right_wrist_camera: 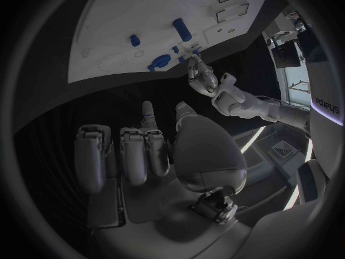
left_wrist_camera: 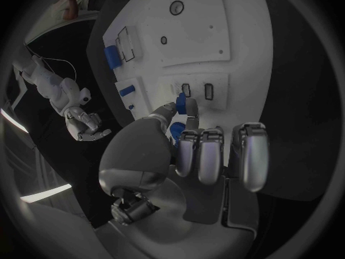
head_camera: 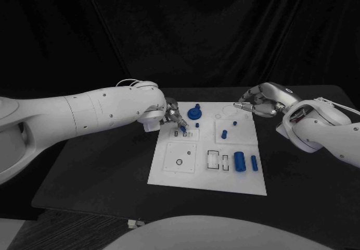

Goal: Assemble the parts on the task board

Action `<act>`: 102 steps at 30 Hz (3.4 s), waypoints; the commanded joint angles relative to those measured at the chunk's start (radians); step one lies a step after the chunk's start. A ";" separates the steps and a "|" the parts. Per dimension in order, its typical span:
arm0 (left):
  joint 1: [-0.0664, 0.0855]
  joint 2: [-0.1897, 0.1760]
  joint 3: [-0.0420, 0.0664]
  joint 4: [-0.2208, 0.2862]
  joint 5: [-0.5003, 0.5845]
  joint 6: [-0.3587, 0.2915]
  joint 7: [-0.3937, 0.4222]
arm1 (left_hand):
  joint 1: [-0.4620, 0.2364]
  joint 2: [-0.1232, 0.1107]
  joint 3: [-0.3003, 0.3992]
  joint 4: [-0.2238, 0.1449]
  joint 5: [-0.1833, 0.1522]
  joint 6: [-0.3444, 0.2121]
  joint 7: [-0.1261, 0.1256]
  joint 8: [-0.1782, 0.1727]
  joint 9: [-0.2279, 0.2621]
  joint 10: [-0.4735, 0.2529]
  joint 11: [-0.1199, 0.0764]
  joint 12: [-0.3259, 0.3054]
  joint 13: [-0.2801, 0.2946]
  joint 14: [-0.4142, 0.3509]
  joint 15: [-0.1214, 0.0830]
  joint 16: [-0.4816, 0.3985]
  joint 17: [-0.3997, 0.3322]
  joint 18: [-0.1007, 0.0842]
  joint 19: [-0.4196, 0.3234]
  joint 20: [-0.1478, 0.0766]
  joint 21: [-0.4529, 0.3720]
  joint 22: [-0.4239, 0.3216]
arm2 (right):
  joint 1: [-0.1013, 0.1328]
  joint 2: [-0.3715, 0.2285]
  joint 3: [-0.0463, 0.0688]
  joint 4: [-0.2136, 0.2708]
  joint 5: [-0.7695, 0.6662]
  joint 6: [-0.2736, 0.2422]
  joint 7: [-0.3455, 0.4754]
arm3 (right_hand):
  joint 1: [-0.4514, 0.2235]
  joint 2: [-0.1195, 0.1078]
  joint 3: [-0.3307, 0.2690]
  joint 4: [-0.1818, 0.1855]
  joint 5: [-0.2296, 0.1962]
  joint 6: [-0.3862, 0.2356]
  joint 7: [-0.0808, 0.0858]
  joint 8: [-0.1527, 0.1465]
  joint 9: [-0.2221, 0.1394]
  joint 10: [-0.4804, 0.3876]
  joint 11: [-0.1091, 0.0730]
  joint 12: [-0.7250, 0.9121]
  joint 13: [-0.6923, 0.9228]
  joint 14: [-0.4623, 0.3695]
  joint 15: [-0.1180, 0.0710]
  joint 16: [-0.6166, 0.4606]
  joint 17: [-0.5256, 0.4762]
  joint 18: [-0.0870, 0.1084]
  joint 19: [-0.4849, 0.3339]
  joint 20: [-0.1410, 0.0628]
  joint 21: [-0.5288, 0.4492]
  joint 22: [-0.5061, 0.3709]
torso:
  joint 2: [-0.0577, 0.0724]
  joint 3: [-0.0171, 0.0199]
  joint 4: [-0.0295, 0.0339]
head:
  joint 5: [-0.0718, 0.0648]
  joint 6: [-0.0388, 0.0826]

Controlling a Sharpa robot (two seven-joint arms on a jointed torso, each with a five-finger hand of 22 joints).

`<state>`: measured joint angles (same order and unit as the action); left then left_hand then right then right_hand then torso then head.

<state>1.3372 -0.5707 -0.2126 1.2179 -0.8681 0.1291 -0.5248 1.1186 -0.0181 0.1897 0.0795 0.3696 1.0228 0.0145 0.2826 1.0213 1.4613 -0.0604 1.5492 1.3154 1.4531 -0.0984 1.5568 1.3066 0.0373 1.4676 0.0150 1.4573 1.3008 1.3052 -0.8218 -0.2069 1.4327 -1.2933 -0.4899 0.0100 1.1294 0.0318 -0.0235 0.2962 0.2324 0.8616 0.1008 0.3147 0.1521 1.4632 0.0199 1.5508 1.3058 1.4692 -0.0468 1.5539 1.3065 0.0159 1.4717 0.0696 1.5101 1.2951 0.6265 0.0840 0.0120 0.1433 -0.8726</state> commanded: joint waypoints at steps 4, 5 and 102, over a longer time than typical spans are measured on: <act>-0.002 -0.014 0.001 0.027 0.001 -0.057 0.056 | 0.009 -0.013 0.064 -0.014 0.007 0.017 -0.006 -0.007 -0.004 0.109 -0.004 0.022 0.255 0.116 -0.015 0.009 0.259 -0.003 0.030 -0.015 -0.019 0.196 | -0.003 -0.001 0.001 0.002 -0.002 -0.007 -0.010 | 0.030 0.009 -0.004 -0.008 0.022 0.007 0.003 0.009 0.015 0.108 0.003 0.020 0.265 0.102 0.007 0.017 0.264 0.005 0.057 0.001 -0.010 0.248 | -0.001 0.0008 0.0010 | 0.000 0.000; -0.002 -0.020 0.000 0.037 -0.012 -0.065 0.066 | 0.010 -0.012 0.066 -0.015 0.007 0.017 -0.007 -0.008 -0.005 0.109 -0.004 0.022 0.255 0.117 -0.015 0.011 0.261 -0.003 0.030 -0.015 -0.020 0.195 | -0.003 -0.002 0.001 0.003 -0.002 -0.011 -0.008 | 0.030 0.009 -0.004 -0.008 0.022 0.007 0.003 0.009 0.015 0.108 0.003 0.020 0.265 0.102 0.007 0.017 0.264 0.005 0.057 0.001 -0.010 0.248 | -0.001 0.0009 0.0006 | 0.000 0.000; -0.057 -0.047 0.000 0.065 -0.125 -0.076 0.089 | -0.162 -0.017 -0.104 0.160 -0.318 0.039 0.014 -0.049 -0.038 0.109 0.016 0.022 0.255 0.113 0.003 -0.002 0.248 0.004 0.018 0.004 -0.058 0.188 | -0.014 -0.006 0.001 0.000 -0.002 -0.017 -0.007 | 0.051 0.009 -0.006 -0.009 0.067 0.008 0.004 0.005 0.016 0.108 0.004 0.020 0.265 0.102 0.008 0.017 0.264 0.005 0.057 0.001 -0.010 0.248 | 0.000 -0.0001 -0.0003 | 0.003 0.000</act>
<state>1.2818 -0.6196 -0.2131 1.2835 -0.9908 0.0349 -0.4610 0.9766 -0.0379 0.0996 0.2195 0.0647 1.0455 0.0303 0.2360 0.9872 1.4611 -0.0427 1.5492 1.3154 1.4600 -0.0911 1.5565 1.3066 0.0374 1.4672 0.0163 1.4111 1.3008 1.2932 -0.8281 -0.2069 1.4331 -1.2933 -0.4950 0.0118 1.1611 0.0288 -0.0236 0.2961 0.2865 0.8618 0.1009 0.3147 0.1523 1.4632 0.0199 1.5508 1.3059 1.4692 -0.0468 1.5539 1.3065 0.0160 1.4717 0.0696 1.5100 1.2951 0.6266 0.0839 0.0117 0.1468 -0.8726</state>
